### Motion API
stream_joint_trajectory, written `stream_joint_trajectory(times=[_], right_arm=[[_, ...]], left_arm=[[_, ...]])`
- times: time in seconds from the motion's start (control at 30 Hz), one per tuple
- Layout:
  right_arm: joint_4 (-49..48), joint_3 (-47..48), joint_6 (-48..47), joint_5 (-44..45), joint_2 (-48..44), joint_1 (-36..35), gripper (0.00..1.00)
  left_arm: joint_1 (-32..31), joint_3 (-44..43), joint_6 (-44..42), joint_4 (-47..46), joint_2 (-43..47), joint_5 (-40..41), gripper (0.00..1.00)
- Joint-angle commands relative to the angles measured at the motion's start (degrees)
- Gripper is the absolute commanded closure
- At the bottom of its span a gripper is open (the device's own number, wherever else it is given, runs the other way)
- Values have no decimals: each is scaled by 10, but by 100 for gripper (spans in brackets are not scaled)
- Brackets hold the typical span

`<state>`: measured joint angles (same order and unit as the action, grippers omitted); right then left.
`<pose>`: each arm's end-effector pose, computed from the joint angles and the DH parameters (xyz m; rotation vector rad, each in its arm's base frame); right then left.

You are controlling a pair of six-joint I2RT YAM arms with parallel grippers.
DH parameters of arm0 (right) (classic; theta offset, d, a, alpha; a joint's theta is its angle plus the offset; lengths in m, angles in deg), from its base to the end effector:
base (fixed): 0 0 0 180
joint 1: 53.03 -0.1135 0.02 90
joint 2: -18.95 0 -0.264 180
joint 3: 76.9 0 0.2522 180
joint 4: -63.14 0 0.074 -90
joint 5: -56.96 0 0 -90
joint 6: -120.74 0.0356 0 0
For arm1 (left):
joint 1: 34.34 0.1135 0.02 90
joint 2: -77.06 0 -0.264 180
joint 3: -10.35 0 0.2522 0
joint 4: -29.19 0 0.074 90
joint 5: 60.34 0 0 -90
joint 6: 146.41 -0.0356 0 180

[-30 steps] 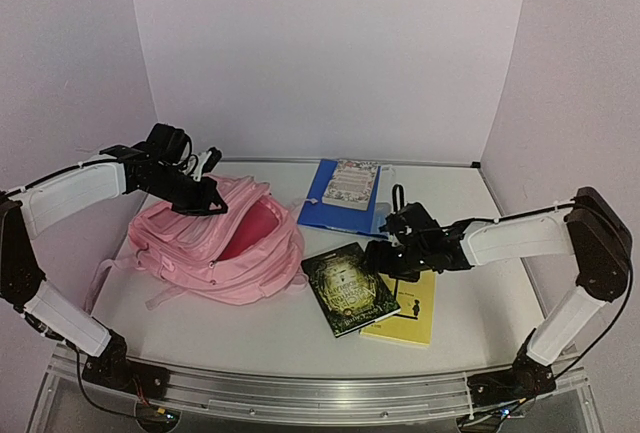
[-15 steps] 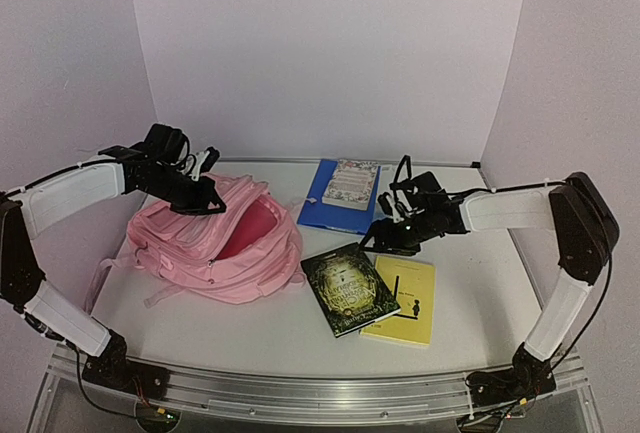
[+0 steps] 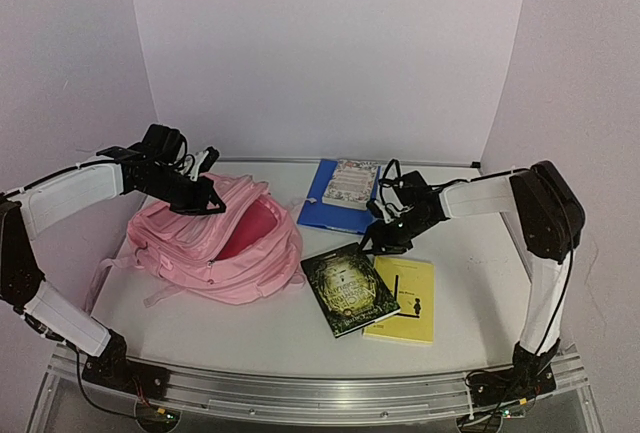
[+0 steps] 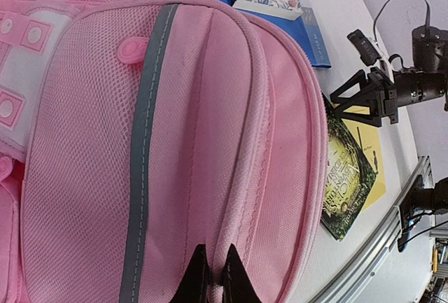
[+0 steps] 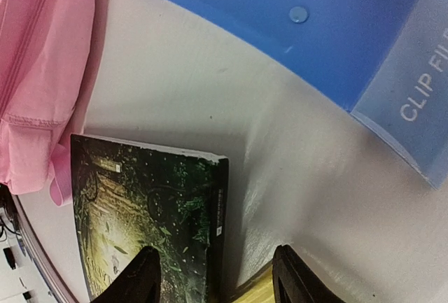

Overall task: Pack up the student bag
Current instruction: Pick up the book from the center of the board.

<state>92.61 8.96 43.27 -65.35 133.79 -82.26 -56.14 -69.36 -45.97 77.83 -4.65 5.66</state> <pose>0.3450 0.2149 0.1422 -0.6011 2.5980 0.9869 0.2746 -0.1254 0.2836 0.4352 2.4611 -0.7563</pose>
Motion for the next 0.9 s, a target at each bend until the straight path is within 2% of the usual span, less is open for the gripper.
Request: stream_joint_trajectory(times=[0.0, 0.23, 0.43, 0.57, 0.67, 0.87], right_arm=[[59, 34, -51, -45, 36, -2, 47], [84, 66, -60, -95, 80, -2, 50], [82, 86, -31, -138, 106, -3, 57], [75, 96, -8, -149, 118, -2, 69], [58, 96, 14, -157, 114, -2, 82], [11, 74, 64, -177, 68, -2, 100]], left_arm=[[0, -17, -12, -59, 23, -41, 100], [1, -18, -13, -59, 24, -42, 100], [1, -19, -14, -59, 22, -42, 100], [1, -17, -14, -58, 23, -44, 100], [1, -17, -14, -59, 24, -45, 100], [1, -18, -14, -58, 25, -42, 100]])
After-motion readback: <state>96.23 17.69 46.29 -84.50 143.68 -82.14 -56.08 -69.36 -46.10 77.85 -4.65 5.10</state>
